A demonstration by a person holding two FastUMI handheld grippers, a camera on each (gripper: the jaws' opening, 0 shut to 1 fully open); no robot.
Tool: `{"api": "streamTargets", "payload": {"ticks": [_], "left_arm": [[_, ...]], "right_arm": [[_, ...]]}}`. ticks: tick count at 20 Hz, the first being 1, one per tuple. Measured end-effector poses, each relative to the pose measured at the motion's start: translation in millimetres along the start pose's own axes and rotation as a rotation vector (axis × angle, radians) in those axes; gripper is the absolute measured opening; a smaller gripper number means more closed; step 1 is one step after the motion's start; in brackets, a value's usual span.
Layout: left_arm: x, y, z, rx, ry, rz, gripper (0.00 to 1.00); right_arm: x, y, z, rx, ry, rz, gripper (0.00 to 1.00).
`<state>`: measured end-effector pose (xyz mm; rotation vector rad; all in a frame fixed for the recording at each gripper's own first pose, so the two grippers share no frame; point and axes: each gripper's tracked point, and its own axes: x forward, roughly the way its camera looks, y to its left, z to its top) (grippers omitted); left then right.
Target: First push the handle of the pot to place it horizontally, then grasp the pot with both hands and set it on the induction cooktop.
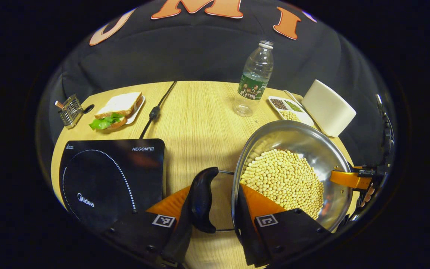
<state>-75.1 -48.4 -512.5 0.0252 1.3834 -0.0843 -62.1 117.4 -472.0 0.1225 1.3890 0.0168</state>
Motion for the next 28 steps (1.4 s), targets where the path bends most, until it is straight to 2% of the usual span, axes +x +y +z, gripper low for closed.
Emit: {"api": "streamTargets", "payload": {"ticks": [5,8,10,12,18,20,28], "left_arm": [[-19.7,9.4,9.2,0.026,-0.034,0.047,0.64],[-40.2,18.6,23.1,0.054,-0.066,0.077,0.64],[-55.7,27.4,31.0,0.037,-0.081,0.087,0.64],[-71.4,40.3,37.9,0.031,-0.102,0.104,0.66],[-122.4,86.9,48.4,0.001,-0.143,0.166,0.62],[-141.8,104.3,54.8,-0.013,-0.158,0.183,0.64],[-198.5,173.9,66.8,-0.064,-0.220,0.260,0.62]], "right_arm": [[-5.8,6.0,4.9,-0.007,-0.013,0.023,0.54],[-28.2,27.7,18.1,-0.029,-0.039,0.037,0.54],[-37.8,38.7,29.4,-0.046,-0.065,0.048,0.54],[-48.0,55.4,37.8,-0.067,-0.085,0.060,0.54],[-74.7,113.1,56.2,-0.121,-0.115,0.117,0.54],[-84.7,132.9,64.7,-0.139,-0.134,0.132,0.53],[-120.0,217.0,84.8,-0.202,-0.191,0.193,0.54]]}}
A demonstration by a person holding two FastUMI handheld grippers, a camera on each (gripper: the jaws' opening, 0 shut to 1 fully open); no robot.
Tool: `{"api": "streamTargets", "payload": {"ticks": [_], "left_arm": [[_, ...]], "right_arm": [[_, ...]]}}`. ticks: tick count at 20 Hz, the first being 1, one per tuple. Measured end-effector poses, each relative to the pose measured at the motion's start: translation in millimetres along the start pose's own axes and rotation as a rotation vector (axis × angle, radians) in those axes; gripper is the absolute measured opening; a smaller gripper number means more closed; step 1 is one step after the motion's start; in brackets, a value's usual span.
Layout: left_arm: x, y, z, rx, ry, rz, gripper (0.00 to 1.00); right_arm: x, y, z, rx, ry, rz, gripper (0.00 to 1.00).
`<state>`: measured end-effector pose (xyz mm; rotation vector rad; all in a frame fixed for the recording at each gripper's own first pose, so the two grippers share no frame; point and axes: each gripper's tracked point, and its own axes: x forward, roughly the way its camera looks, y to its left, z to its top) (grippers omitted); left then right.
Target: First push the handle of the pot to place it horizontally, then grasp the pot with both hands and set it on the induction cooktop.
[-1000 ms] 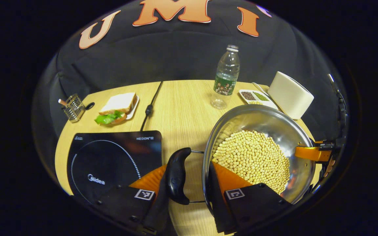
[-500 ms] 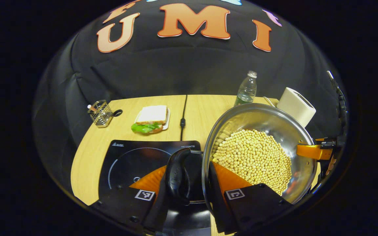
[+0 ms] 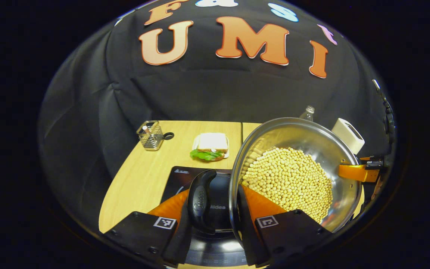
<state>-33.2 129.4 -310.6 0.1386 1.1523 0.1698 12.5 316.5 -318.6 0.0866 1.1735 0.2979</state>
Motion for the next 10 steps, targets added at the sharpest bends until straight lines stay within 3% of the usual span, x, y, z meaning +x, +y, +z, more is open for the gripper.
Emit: {"api": "streamTargets", "payload": {"ticks": [10], "left_arm": [[-7.9,81.0,13.3,-0.042,-0.036,0.081,0.64]], "right_arm": [[18.0,85.5,22.4,-0.050,-0.029,0.064,0.54]]}}
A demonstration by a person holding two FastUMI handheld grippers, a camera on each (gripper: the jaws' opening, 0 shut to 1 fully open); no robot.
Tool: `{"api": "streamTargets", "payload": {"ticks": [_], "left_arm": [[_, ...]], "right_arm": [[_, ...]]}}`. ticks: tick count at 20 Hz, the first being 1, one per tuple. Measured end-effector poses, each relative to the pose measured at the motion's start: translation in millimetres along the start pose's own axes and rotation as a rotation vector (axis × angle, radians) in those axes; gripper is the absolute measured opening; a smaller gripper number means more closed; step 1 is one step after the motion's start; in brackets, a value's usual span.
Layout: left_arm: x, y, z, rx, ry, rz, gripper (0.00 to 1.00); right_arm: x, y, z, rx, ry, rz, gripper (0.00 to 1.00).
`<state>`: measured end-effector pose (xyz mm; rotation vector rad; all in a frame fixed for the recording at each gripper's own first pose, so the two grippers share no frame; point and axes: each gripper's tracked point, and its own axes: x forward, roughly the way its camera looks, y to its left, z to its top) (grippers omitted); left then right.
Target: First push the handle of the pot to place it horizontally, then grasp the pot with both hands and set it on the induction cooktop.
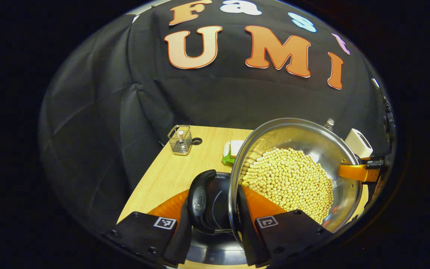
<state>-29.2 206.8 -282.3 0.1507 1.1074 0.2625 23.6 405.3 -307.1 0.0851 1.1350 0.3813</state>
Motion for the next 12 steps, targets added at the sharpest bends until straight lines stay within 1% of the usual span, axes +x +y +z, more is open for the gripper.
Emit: {"api": "streamTargets", "payload": {"ticks": [2,4,8,12], "left_arm": [[5.6,2.9,-3.7,-0.008,0.004,0.010,0.62],[15.0,8.4,-8.4,-0.015,0.008,0.014,0.62],[11.8,9.6,-13.3,-0.042,0.037,0.009,0.64],[15.2,7.6,-17.3,-0.061,0.052,0.005,0.64]], "right_arm": [[8.8,10.3,-0.6,-0.003,0.003,0.005,0.54],[17.8,16.2,-2.1,-0.007,0.006,0.004,0.54],[34.3,27.9,-6.4,-0.023,0.018,-0.007,0.54],[53.2,33.8,-12.2,-0.031,0.035,-0.015,0.54]]}}
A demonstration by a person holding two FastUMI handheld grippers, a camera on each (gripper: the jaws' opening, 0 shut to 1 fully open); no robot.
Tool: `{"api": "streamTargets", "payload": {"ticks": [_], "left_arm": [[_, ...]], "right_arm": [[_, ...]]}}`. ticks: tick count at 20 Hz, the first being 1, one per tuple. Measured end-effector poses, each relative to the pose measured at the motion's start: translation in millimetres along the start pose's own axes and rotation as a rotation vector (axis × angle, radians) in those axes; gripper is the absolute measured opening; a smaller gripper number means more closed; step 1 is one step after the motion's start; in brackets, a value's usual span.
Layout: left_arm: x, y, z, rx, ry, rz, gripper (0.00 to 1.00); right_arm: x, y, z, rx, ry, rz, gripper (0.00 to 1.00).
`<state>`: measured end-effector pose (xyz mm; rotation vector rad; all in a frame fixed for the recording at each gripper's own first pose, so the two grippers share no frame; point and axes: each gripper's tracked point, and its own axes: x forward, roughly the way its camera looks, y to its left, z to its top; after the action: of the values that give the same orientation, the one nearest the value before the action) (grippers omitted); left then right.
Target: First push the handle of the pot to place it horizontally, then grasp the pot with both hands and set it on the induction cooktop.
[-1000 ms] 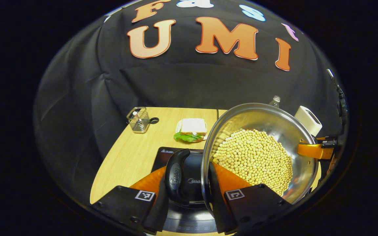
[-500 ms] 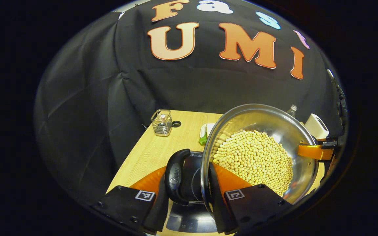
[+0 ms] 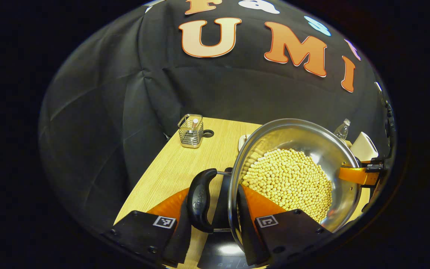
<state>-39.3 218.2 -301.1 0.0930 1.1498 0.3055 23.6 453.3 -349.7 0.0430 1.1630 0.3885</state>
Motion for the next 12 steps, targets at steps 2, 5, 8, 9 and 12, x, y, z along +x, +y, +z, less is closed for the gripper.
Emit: {"api": "streamTargets", "payload": {"ticks": [2,5,8,9,12], "left_arm": [[2.6,-1.9,-4.8,-0.010,0.025,-0.008,0.64],[3.7,-0.6,-2.4,-0.011,0.053,-0.012,0.64],[5.2,-1.4,-3.5,-0.007,0.082,-0.012,0.64],[6.0,-1.5,-3.4,-0.004,0.089,-0.012,0.64],[4.6,0.3,2.0,-0.004,0.121,-0.003,0.64]], "right_arm": [[10.3,-0.5,-5.3,-0.004,0.017,-0.007,0.54],[21.2,-3.3,-12.5,0.003,0.044,-0.014,0.54],[29.5,-3.8,-18.3,0.011,0.064,-0.014,0.54],[31.2,-2.9,-20.4,0.016,0.075,-0.012,0.54],[41.3,-0.7,-29.8,0.021,0.103,-0.005,0.54]]}}
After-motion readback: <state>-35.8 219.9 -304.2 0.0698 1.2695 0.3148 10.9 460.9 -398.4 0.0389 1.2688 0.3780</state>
